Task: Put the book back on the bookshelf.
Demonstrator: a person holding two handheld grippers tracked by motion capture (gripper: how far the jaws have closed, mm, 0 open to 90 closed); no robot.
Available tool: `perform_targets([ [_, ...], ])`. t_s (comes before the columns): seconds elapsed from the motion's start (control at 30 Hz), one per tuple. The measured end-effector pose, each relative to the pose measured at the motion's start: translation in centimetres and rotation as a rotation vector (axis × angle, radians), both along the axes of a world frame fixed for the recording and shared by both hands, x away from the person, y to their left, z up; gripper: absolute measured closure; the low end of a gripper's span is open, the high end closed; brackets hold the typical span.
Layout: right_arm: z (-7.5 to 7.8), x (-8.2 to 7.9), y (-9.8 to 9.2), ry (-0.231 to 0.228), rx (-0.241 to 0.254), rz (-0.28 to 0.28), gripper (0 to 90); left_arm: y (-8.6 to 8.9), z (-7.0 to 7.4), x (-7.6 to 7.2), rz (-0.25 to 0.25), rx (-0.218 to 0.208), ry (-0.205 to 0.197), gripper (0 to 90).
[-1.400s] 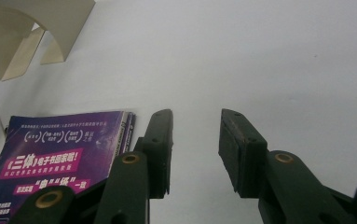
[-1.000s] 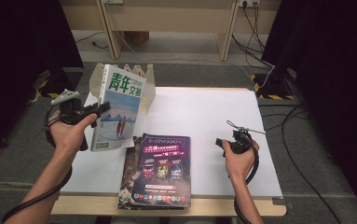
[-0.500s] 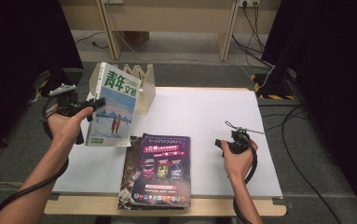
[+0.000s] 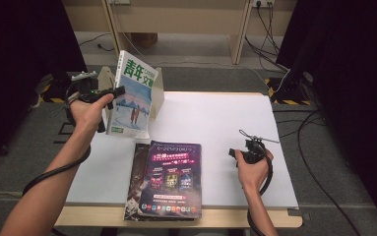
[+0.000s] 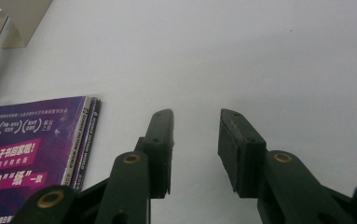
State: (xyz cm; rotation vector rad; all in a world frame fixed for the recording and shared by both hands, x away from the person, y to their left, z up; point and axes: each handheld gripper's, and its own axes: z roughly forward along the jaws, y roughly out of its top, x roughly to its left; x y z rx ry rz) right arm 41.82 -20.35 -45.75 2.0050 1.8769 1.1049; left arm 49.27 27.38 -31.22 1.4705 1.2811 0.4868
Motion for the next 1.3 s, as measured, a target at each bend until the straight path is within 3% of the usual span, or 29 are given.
perform_targets([
  [0.13, -0.3, 0.0, 0.0, 0.002, -0.003, -0.001, 65.4, -0.6, -1.1, 1.2, 0.01, -0.009, -0.05, 73.4],
  [0.23, -0.7, 0.0, 0.1, 0.003, -0.009, 0.004, 65.3, -0.8, -3.0, 1.7, 0.02, 0.007, -0.08, 73.3],
  [0.3, -0.9, -0.1, 0.2, 0.003, -0.014, 0.009, 65.2, -0.6, -3.9, 1.7, 0.04, -0.037, -0.1, 73.2],
  [0.33, -1.0, -0.1, 0.2, 0.003, -0.015, 0.01, 65.2, -0.5, -4.2, 1.6, 0.041, -0.037, -0.112, 73.2],
  [0.4, -1.1, -0.2, 0.2, 0.011, -0.015, 0.009, 65.1, -0.7, -4.3, 1.0, 0.047, 0.025, -0.143, 72.9],
  [0.5, -1.2, -0.2, 0.2, 0.006, -0.012, 0.009, 64.8, -0.8, -4.3, 0.2, 0.037, 0.059, -0.152, 72.3],
  [0.6, -1.3, -0.4, 0.3, 0.004, -0.008, 0.012, 64.4, -0.6, -4.6, -0.6, 0.037, 0.079, -0.134, 71.6],
  [0.67, -1.5, -0.5, 0.2, -0.001, -0.006, 0.018, 64.2, -0.5, -4.8, -1.1, 0.026, 0.12, -0.094, 70.2],
  [0.73, -1.7, -0.6, 0.2, 0.006, -0.003, 0.015, 64.1, -0.4, -5.2, -1.4, 0.009, 0.136, -0.042, 69.1],
  [0.8, -1.8, -0.7, 0.1, 0.011, -0.002, 0.01, 64.0, -0.5, -5.6, -1.7, -0.005, 0.163, -0.02, 68.2],
  [0.93, -2.0, -0.6, 0.1, 0.012, 0.0, 0.01, 63.8, -0.4, -6.0, -1.5, -0.024, 0.114, -0.002, 68.4],
  [1.1, -2.0, -0.6, 0.1, 0.014, 0.004, 0.01, 63.7, -0.3, -5.5, -0.8, -0.043, 0.103, 0.049, 67.6],
  [1.3, -2.2, -0.6, 0.0, 0.024, 0.006, 0.013, 63.4, 0.0, -5.4, 0.3, -0.023, 0.068, 0.107, 66.5],
])
